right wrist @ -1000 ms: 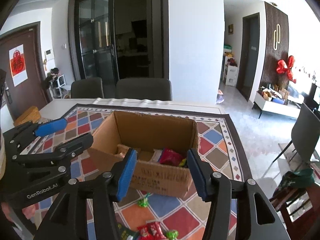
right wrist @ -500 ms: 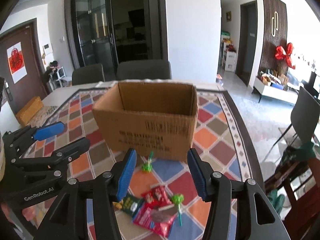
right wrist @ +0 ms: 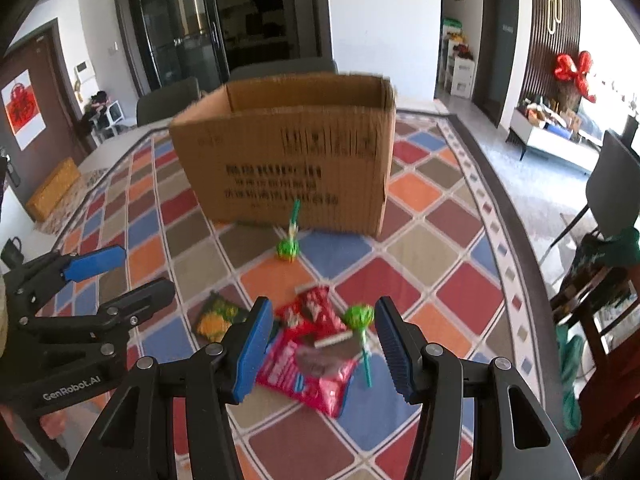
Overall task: Organize snacks
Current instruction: 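Withdraw both tools from the box toward the remaining snacks, then grasp the green lollipop with the right tool while the left tool grasps a red candy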
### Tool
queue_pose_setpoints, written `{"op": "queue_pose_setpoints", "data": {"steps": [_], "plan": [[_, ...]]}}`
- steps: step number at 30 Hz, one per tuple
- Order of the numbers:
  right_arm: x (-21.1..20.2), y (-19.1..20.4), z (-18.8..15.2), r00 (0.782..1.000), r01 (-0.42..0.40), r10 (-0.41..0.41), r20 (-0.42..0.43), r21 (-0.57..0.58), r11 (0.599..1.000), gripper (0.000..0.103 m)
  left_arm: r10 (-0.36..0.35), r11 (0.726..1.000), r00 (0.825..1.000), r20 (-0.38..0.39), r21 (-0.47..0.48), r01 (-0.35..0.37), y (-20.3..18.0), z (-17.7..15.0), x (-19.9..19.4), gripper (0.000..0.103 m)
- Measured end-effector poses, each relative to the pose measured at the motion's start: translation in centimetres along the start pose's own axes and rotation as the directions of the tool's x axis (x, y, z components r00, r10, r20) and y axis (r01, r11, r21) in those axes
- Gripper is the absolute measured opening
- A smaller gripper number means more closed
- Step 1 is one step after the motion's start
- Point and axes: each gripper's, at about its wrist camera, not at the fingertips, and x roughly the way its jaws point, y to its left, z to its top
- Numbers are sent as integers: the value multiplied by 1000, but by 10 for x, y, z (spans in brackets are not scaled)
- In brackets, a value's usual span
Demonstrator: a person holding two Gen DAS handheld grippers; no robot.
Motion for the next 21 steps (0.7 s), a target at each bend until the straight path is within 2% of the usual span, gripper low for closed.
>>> {"op": "queue_pose_setpoints", "data": {"steps": [11,13,17,21], "plan": [[34,-19,-22,995,-6,10,-103,41,999,53,-75,995,996,-57,63,78,-15,-7,37,67],[39,-21,-24,992,5,-1,-124,33,999,46,-99,991,993,-61,89,104,-19,-6,44,62],[52,-25,-30,987,3,2,-159,30,1000,41,-156,976,985,-78,143,165,-26,-3,58,59],[60,-29,-33,984,3,5,-176,46,999,36,-220,956,968,-118,171,238,-31,2,74,55]]}}
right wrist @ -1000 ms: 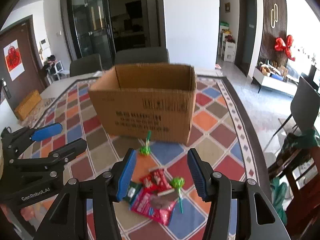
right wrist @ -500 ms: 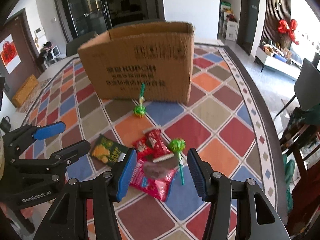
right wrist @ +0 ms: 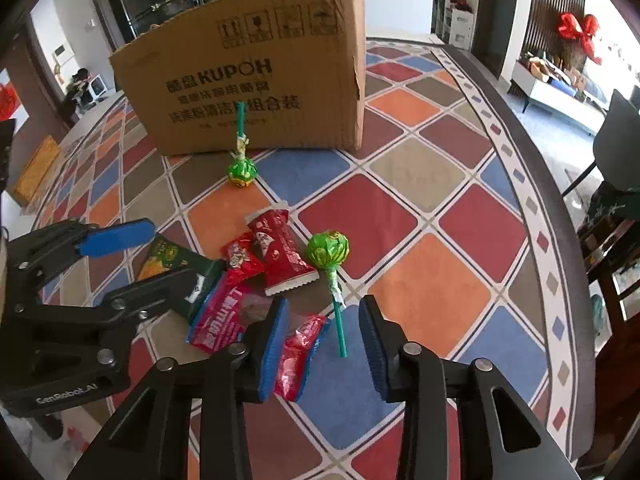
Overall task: Organize snacks
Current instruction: 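Grasp the green lollipop with the right tool while the left tool grasps a red candy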
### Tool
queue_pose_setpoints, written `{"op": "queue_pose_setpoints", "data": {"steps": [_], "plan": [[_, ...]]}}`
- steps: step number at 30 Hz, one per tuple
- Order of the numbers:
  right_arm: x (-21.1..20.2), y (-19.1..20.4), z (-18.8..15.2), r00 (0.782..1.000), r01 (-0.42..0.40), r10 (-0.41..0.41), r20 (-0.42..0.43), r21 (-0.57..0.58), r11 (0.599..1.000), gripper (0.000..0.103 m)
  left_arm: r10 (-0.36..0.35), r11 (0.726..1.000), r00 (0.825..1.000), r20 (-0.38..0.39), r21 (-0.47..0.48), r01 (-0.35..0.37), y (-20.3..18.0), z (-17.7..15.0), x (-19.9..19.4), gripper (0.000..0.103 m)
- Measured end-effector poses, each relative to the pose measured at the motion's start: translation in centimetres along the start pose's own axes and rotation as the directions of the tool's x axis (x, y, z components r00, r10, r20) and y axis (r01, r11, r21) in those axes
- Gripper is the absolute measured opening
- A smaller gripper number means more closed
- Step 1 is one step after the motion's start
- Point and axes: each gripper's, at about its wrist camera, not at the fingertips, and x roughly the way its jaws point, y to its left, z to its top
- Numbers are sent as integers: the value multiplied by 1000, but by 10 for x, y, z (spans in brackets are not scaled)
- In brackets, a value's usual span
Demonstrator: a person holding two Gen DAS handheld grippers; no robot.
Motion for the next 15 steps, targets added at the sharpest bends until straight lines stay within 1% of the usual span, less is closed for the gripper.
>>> {"op": "queue_pose_setpoints", "data": {"steps": [4,11,15], "plan": [[8,-4,0,1000,-9,9,-14,13,1000,33,-23,999,1000,-18,44,24,-4,3,12,55],[13,-8,5,1000,-20,20,-14,19,1000,30,-33,997,998,-44,74,36,-8,8,27,55],[14,-9,10,1000,-23,23,-3,23,999,29,-27,997,998,-57,77,32,-10,11,37,50]]}}
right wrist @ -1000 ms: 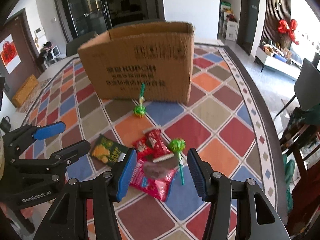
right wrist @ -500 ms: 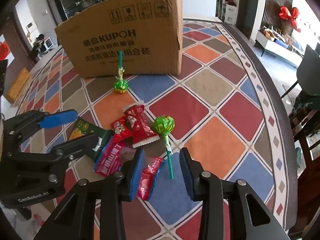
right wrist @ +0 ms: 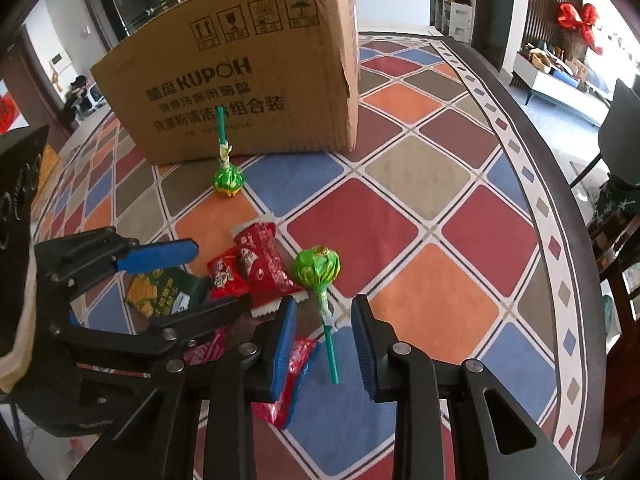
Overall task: Organize snacks
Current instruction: 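Grasp the green lollipop with the right tool while the left tool grasps a red candy, then carry the lollipop and red candy over the box and open both tools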
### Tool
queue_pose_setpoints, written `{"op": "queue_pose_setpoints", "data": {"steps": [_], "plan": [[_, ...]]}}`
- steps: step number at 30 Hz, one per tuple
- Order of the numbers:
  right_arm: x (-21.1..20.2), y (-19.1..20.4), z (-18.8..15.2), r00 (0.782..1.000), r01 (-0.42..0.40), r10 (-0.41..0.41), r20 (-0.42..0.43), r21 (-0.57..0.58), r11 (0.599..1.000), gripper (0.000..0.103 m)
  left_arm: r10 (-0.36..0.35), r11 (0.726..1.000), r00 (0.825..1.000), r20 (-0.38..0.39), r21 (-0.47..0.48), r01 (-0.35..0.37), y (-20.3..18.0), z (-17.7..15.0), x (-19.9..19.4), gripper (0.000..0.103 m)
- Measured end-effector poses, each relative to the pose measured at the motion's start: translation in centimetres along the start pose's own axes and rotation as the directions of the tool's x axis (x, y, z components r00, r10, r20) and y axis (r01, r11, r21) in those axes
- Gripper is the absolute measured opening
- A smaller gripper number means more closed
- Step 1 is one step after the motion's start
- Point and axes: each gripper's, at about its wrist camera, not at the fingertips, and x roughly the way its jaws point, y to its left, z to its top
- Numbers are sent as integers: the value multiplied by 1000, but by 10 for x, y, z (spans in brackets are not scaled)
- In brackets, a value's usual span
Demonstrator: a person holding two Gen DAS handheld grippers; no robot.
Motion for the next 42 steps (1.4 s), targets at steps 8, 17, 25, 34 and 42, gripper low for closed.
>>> {"op": "queue_pose_setpoints", "data": {"steps": [8,17,25,34,42], "plan": [[8,-1,8,1000,-17,17,12,6,1000,29,1,1000,1000,-3,-15,-1,6,4,5,46],[19,3,19,999,-37,37,12,-2,999,28,20,1000,1000,-2,-17,-20,10,5,5,15],[25,3,21,999,-48,47,14,8,999,24,-4,998,1000,8,-64,5,16,2,2,14],[16,5,13,998,-45,44,35,16,999,22,2,994,999,43,-112,3,21,-2,-17,14],[-11,11,9,995,-56,54,89,17,998,22,25,993,995,101,-118,-13,14,2,-44,14]]}}
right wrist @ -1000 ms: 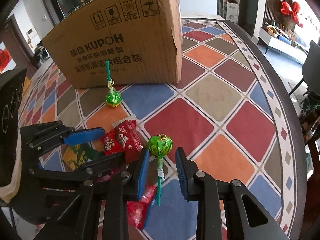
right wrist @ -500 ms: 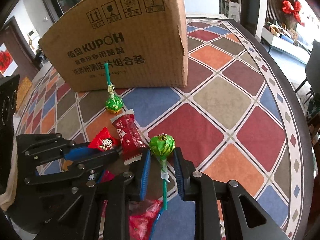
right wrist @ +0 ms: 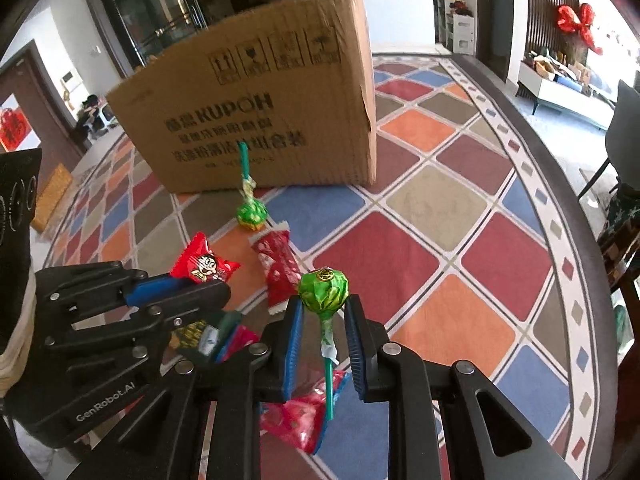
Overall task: Organize snacks
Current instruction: 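Carry the lollipop and red candy over the box and open both tools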
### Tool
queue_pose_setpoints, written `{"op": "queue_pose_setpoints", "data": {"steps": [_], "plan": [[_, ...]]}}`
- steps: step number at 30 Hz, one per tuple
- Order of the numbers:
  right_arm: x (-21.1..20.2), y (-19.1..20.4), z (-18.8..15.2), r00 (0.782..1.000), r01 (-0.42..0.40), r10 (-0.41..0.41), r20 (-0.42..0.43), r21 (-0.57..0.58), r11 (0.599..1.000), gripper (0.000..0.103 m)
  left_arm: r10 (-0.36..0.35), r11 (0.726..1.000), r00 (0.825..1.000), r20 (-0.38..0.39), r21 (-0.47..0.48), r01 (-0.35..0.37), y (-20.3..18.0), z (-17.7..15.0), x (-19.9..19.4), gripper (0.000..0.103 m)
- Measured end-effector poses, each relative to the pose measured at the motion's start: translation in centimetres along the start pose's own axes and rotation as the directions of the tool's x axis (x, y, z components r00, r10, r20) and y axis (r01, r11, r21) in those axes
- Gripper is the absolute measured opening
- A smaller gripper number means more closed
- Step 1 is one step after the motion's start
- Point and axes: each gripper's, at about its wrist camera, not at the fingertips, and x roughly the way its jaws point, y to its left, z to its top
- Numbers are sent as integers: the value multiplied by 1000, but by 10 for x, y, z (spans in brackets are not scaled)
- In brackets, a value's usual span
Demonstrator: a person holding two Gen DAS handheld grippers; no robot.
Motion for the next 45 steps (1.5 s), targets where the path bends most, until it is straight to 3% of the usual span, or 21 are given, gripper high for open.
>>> {"op": "queue_pose_setpoints", "data": {"steps": [11,27,37,45], "plan": [[-38,14,19,994,-15,17,105,-19,1000,22,48,999,992,119,-3,-48,-1,22,-51,14],[-75,28,70,965,-34,44,257,-41,999,22,140,990,949,282,-27,-137,10,73,-102,14],[-79,40,108,952,-36,58,301,-78,996,23,182,983,928,324,-51,-175,32,105,-108,14],[-75,46,137,946,-32,62,318,-100,995,23,201,980,927,317,-60,-192,49,128,-98,14]]}}
